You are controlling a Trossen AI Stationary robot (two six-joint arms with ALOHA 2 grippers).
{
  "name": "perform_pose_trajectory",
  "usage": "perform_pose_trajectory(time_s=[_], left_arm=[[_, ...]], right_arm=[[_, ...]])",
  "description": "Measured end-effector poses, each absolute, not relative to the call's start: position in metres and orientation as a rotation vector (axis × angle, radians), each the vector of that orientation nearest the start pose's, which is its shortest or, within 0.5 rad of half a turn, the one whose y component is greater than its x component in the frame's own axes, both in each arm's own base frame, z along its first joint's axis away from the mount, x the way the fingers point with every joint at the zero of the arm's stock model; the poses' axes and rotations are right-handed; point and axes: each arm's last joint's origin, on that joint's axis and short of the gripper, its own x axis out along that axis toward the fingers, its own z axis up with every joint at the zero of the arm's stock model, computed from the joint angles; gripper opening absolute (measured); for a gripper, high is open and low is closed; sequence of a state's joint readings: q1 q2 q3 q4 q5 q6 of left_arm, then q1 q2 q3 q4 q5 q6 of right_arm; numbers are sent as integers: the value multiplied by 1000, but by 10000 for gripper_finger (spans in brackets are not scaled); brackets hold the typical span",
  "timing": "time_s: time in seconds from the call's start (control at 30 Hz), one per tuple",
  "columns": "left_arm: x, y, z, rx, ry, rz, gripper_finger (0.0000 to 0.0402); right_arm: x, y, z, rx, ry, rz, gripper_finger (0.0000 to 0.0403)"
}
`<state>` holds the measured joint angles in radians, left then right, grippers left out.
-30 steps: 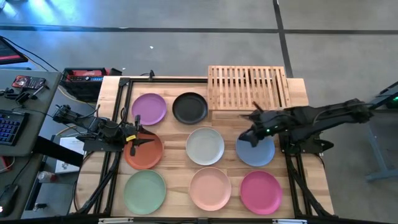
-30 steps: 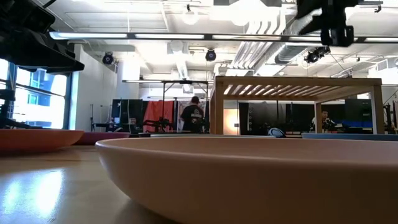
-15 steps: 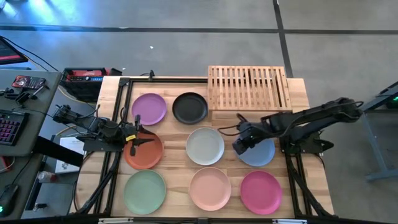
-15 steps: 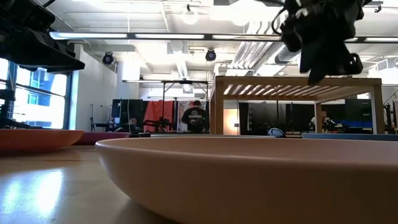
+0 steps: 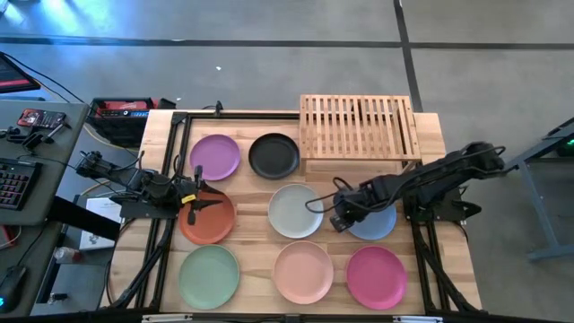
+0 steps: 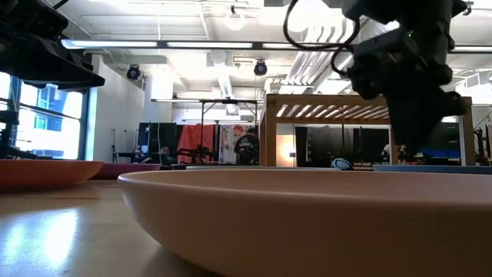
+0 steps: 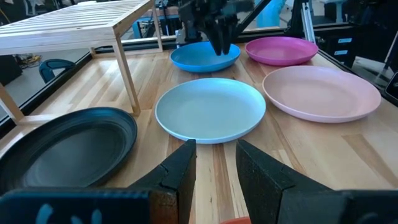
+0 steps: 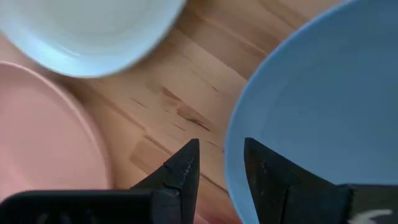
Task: Place and stack plates onto a shelf
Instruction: Put the blue plate on the shelf
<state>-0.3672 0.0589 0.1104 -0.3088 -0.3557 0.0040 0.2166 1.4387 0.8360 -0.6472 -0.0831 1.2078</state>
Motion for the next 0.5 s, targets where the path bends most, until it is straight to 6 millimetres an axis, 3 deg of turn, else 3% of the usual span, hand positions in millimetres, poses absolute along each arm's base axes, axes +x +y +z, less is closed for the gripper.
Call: perform_pose_trajectory(time_s=[0.5], left_arm=[[87, -23, 167, 95, 240, -12, 102]], right_arm=[[252, 66, 153, 856, 1327, -596, 108]])
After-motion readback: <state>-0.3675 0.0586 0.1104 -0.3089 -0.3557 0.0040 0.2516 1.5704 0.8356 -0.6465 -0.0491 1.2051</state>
